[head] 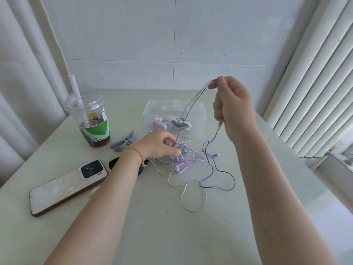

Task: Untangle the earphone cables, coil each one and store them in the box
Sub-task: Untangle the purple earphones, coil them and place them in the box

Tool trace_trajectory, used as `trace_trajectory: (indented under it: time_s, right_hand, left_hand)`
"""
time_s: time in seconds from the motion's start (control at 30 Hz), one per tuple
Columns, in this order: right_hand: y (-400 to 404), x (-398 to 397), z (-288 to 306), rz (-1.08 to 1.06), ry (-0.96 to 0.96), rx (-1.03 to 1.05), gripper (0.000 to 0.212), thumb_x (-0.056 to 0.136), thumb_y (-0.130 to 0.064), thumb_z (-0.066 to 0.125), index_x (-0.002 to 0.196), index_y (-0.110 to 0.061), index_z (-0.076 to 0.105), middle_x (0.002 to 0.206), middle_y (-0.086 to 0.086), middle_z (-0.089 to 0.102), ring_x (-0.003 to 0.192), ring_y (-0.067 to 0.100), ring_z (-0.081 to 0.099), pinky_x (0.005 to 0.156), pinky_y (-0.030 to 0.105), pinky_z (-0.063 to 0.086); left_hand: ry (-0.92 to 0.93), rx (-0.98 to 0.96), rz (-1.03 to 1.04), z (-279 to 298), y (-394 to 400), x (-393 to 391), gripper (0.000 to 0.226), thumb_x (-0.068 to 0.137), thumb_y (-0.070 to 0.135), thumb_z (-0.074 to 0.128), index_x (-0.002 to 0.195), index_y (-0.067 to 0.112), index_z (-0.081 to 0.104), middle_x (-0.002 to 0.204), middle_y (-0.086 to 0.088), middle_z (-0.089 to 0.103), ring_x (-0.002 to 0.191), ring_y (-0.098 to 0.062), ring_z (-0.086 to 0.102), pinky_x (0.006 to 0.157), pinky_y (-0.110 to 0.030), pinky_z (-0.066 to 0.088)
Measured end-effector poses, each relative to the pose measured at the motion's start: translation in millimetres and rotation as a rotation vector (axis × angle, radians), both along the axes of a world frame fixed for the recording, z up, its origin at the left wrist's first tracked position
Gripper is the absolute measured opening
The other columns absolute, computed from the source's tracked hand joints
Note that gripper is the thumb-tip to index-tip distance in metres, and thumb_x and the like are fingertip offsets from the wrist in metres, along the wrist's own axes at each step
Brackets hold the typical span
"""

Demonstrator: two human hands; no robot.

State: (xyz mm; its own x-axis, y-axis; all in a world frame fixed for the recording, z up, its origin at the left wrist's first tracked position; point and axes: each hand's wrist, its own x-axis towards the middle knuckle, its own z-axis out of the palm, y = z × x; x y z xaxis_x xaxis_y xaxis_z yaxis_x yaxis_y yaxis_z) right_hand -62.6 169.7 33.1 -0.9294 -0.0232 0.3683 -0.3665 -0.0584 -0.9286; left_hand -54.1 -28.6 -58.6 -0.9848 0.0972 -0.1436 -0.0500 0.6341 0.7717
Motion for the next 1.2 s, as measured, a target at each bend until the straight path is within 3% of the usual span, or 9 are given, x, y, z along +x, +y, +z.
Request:
trace_trajectory:
  time_s: [0.1,0.23,0.4,0.47,0.57,0.7,0.87,1.03,1.2]
  right_hand:
    - [2,0,0,-0.037,0.015,-0.092,0.026,0.102,-0.027,0.047,0.086,-0.017,0.065,0.044,-0.006,0.031,0.039,0.014,0.023,0.044,0.022,0.020]
    - [0,-2,-4,-0.011,-0.014,0.018,0.025,0.100,-0.026,0.048,0.090,-0.017,0.070,0.043,-0.006,0.030,0.040,0.015,0.022,0.045,0.023,0.020]
    - [-3,0,-4,0.140,-0.057,0.204,0.026,0.100,-0.026,0.050,0.087,-0.019,0.071,0.042,-0.005,0.029,0.039,0.015,0.022,0.045,0.021,0.020]
    - [-5,2,-5,0.208,-0.070,0.240,0.026,0.099,-0.025,0.051,0.086,-0.017,0.072,0.043,-0.006,0.028,0.041,0.015,0.021,0.044,0.020,0.021]
    - [-6,5,-3,0.198,-0.057,0.218,0.027,0.100,-0.024,0.051,0.083,-0.015,0.070,0.043,-0.006,0.029,0.039,0.013,0.022,0.043,0.019,0.021]
    - [-3,2,0,0.072,-0.010,0.075,0.027,0.100,-0.025,0.050,0.082,-0.016,0.067,0.041,-0.008,0.030,0.038,0.013,0.022,0.043,0.020,0.022]
    - [-4,0,-3,-0.102,-0.035,-0.036,0.027,0.100,-0.024,0.049,0.081,-0.016,0.066,0.045,-0.003,0.031,0.040,0.015,0.023,0.044,0.023,0.021]
    - [-2,-2,-3,-0.269,-0.066,-0.092,0.028,0.099,-0.025,0.049,0.080,-0.017,0.067,0.051,0.003,0.032,0.043,0.015,0.026,0.043,0.023,0.024]
    - [0,-1,-1,-0.285,-0.042,-0.106,0.027,0.100,-0.025,0.048,0.084,-0.015,0.067,0.049,0.002,0.032,0.041,0.014,0.027,0.042,0.021,0.025]
  left_hand:
    - [0.007,-0.069,0.022,-5,-3,-3,0.056,0.054,0.052,0.080,0.103,0.030,0.064,0.095,0.006,0.060,0.086,-0.012,0.056,0.087,-0.029,0.046]
    - [0.224,-0.086,0.104,2,5,-2,0.056,0.078,0.026,0.072,0.130,0.030,0.052,0.125,0.001,0.052,0.112,-0.015,0.053,0.097,-0.028,0.040]
    - [0.382,0.577,0.142,39,21,9,0.041,0.091,0.000,0.047,0.123,0.025,0.058,0.127,0.007,0.062,0.120,-0.003,0.055,0.096,-0.022,0.043]
    - [0.367,0.751,0.010,54,30,18,0.035,0.096,0.009,0.048,0.128,0.020,0.056,0.122,0.004,0.066,0.114,-0.009,0.060,0.089,-0.020,0.042]
    - [0.379,0.864,-0.096,68,38,29,0.029,0.093,0.017,0.050,0.120,0.014,0.060,0.078,0.001,0.063,0.069,-0.020,0.059,0.073,-0.028,0.048]
    - [0.310,0.745,0.038,73,36,33,0.018,0.101,0.015,0.045,0.106,0.010,0.062,0.054,0.007,0.031,0.041,-0.011,0.026,0.043,-0.022,0.033]
    - [0.046,0.543,-0.105,57,23,30,0.033,0.103,0.027,0.043,0.082,0.010,0.061,0.061,0.000,0.022,0.044,-0.011,0.019,0.045,-0.022,0.018]
    - [0.042,0.547,-0.114,38,11,21,0.025,0.101,0.019,0.049,0.083,0.009,0.064,0.061,-0.005,0.045,0.046,-0.015,0.040,0.054,-0.031,0.034]
    - [0.222,0.378,0.007,29,13,14,0.011,0.093,0.008,0.061,0.097,0.006,0.072,0.090,-0.004,0.071,0.073,-0.004,0.065,0.075,-0.014,0.047]
